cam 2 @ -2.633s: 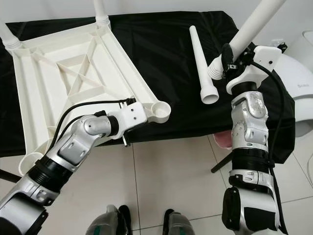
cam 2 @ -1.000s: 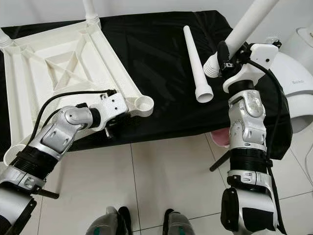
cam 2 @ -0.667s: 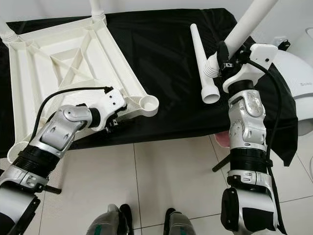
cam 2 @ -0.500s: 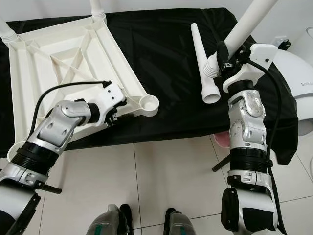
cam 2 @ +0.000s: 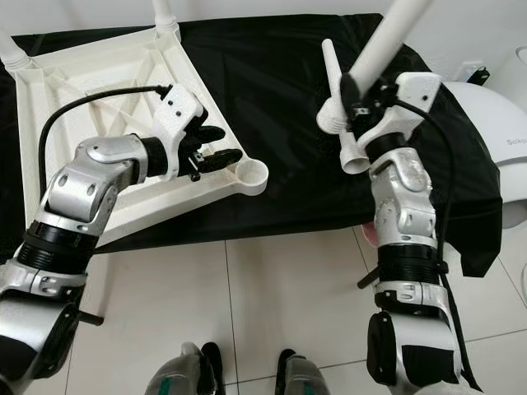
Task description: Building children table
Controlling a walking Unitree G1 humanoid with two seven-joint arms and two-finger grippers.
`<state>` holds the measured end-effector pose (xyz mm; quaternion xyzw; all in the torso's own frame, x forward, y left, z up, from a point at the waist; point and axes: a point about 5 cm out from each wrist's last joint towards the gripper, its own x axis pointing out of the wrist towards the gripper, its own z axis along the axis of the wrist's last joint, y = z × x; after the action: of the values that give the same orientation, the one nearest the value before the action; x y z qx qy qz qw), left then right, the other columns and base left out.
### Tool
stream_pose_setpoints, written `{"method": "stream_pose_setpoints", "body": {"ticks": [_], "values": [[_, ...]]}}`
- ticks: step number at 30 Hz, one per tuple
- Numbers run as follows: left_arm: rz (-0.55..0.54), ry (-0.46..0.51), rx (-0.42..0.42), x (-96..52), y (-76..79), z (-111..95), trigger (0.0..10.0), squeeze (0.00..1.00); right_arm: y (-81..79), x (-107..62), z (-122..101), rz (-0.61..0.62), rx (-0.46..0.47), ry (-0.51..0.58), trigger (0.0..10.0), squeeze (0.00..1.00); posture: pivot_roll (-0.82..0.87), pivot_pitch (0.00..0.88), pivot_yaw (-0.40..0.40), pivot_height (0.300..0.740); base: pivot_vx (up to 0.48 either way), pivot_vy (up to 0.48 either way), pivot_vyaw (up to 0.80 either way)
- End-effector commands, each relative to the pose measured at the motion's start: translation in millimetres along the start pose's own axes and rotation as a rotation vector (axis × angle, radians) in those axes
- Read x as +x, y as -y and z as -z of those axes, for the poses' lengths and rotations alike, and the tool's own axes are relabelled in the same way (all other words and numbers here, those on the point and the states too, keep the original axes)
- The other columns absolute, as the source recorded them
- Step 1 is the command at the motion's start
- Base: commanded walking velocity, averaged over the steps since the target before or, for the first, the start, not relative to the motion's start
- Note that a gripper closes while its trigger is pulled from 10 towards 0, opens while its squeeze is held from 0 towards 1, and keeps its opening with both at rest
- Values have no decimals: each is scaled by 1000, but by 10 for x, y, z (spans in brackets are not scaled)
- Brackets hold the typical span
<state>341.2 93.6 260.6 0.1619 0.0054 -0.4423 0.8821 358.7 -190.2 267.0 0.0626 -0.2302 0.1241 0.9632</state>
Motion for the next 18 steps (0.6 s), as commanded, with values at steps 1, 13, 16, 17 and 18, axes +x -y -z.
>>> {"method": "stream_pose_setpoints", "body": {"ticks": [1, 13, 16, 17, 18], "values": [[-91, 8, -60, -3, -65, 40, 10000, 0, -76, 14, 66, -36, 11, -29, 10000, 0, -72, 186, -5, 740, 0, 0, 0], [-229, 33, -232, 9, -64, 204, 10000, 0, -348, -18, 268, -191, 61, -107, 10000, 0, -68, 186, -19, 740, 0, 0, 0], [-253, 50, -242, -22, -36, 210, 10000, 0, -458, -30, 323, -293, 87, -135, 10000, 0, -60, 182, -29, 740, 0, 0, 0], [-273, 62, -235, -45, -25, 204, 10000, 0, -514, -31, 343, -345, 101, -144, 10000, 0, -56, 181, -34, 740, 0, 0, 0], [-273, 62, -235, -45, -25, 204, 10000, 0, -514, -31, 343, -345, 101, -144, 10000, 0, -56, 181, -34, 740, 0, 0, 0]]}}
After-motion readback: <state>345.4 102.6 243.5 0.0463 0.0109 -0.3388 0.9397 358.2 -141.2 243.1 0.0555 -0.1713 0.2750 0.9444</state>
